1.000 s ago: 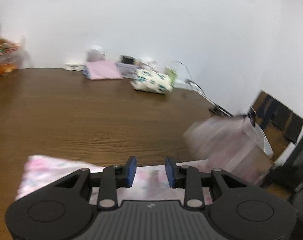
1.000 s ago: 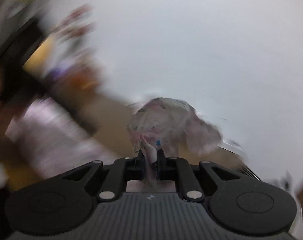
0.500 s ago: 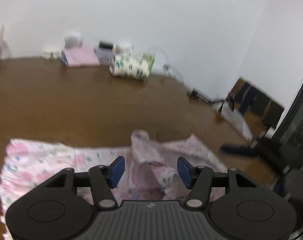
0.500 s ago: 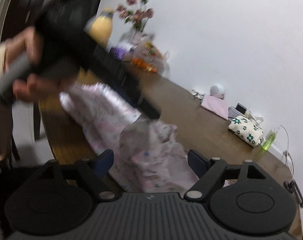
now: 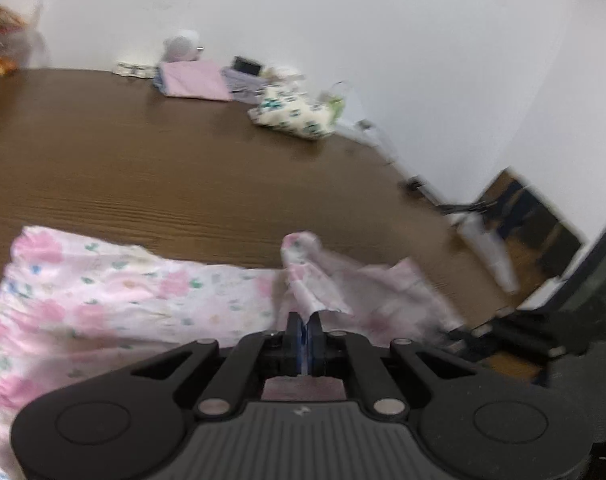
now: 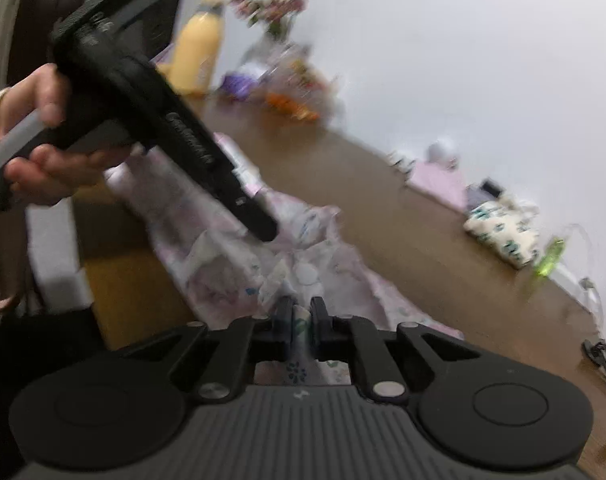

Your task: Fold clothes

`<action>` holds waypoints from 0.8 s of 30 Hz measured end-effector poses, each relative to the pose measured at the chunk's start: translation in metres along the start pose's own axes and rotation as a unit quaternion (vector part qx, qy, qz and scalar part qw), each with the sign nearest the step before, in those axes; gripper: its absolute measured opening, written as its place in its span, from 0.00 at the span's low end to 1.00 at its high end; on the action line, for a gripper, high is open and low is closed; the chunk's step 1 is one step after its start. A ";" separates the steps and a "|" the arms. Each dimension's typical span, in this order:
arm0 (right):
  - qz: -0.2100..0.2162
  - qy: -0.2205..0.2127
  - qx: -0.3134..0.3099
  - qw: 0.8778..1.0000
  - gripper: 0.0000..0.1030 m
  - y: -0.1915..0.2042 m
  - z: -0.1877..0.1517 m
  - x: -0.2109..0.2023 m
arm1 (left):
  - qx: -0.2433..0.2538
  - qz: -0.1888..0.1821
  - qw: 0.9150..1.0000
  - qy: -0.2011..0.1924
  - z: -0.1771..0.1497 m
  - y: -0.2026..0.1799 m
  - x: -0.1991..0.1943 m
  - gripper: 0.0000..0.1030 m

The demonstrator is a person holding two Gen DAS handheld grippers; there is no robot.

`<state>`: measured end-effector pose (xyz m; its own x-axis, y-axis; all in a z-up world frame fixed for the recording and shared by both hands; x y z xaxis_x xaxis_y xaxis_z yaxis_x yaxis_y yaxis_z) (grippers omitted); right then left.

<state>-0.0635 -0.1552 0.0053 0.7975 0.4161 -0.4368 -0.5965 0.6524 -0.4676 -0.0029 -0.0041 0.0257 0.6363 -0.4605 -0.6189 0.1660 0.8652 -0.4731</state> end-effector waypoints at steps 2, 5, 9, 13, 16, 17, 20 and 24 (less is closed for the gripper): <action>-0.026 0.007 -0.019 0.999 0.07 0.007 -0.002 0.005 | 0.006 0.015 1.000 0.018 -0.003 0.001 0.007 0.02; -0.039 0.033 -0.063 0.997 0.11 0.023 -0.008 0.014 | 0.025 0.020 0.999 0.025 -0.008 -0.004 0.005 0.11; -0.015 0.020 -0.038 0.999 0.26 0.017 -0.009 0.002 | 0.035 0.035 0.999 -0.005 -0.005 -0.006 -0.018 0.43; 0.025 -0.047 0.031 0.998 0.44 -0.011 -0.002 -0.031 | 0.051 0.017 0.997 -0.048 0.003 -0.018 -0.049 0.49; 0.024 -0.069 0.082 0.994 0.44 -0.042 -0.005 -0.042 | 0.118 -0.007 0.990 -0.077 -0.001 -0.050 -0.054 0.68; 0.014 -0.064 0.085 0.994 0.41 -0.051 -0.008 -0.039 | 0.149 -0.005 0.986 -0.076 -0.009 -0.064 -0.047 0.68; -0.007 -0.030 0.066 0.997 0.31 -0.072 -0.019 -0.024 | 0.223 0.025 0.974 -0.033 -0.033 -0.084 -0.016 0.55; 0.016 0.007 0.041 0.999 0.28 -0.088 -0.027 0.002 | 0.235 0.067 0.970 0.007 -0.042 -0.073 0.004 0.34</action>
<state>-0.0119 -0.2288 0.0241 0.7762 0.4299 -0.4611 -0.6124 0.6882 -0.3891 -0.0441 -0.0776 0.0311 0.6662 -0.3384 -0.6646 0.4099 0.9106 -0.0528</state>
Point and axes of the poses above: each gripper's, at about its wrist camera, not at the fingertips, and x roughly the way its jaws point, y to its left, z to its top, the point moved 5 cm from there along x, roughly the way its jaws point, and after that the axes turned 11 degrees about -x, right-handed, at the moved point
